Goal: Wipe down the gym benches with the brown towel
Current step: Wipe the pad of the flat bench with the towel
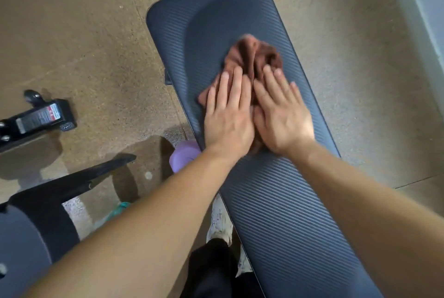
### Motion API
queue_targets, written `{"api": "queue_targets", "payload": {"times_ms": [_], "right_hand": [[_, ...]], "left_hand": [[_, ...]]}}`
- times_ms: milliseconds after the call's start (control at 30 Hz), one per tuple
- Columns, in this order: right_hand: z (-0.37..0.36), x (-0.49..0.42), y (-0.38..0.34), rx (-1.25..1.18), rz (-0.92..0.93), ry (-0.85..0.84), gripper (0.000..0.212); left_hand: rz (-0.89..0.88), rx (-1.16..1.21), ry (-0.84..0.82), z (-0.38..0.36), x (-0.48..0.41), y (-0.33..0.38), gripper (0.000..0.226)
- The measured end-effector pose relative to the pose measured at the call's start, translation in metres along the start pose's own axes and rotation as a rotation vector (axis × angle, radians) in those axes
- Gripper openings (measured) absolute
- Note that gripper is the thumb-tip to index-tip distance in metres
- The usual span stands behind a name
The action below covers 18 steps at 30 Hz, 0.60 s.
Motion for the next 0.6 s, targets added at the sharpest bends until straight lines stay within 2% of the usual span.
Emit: {"api": "queue_targets", "payload": {"times_ms": [133,267,433,600], "right_hand": [[0.019,-0.011,0.040,-0.009,-0.121,-0.005,0.063],[-0.003,0.083,0.051,-0.019,-0.216,0.054,0.060],[-0.034,0.144,0.005,0.027,-0.118,-0.077,0.062],[-0.035,0.091,-0.026,0.026,0.060,-0.094,0.058]], "left_hand": [[-0.011,0.000,0.023,0.006,-0.037,0.032,0.064],[-0.219,0.020,-0.060,-0.020,0.031,0.074,0.067],[-0.320,-0.032,-0.100,-0.041,0.103,0.046,0.066],[-0.149,-0.111,-0.082,-0.027,0.077,-0.017,0.066]]}}
Point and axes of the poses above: each hand's wrist, its own x-axis away from the middle knuckle, its own z-axis out of the back of the hand, y = z × x, the point moved 6 cm from there along -x, towards the middle knuckle, and after that the axes turned 5 degrees about -y, right-handed, at the moved point
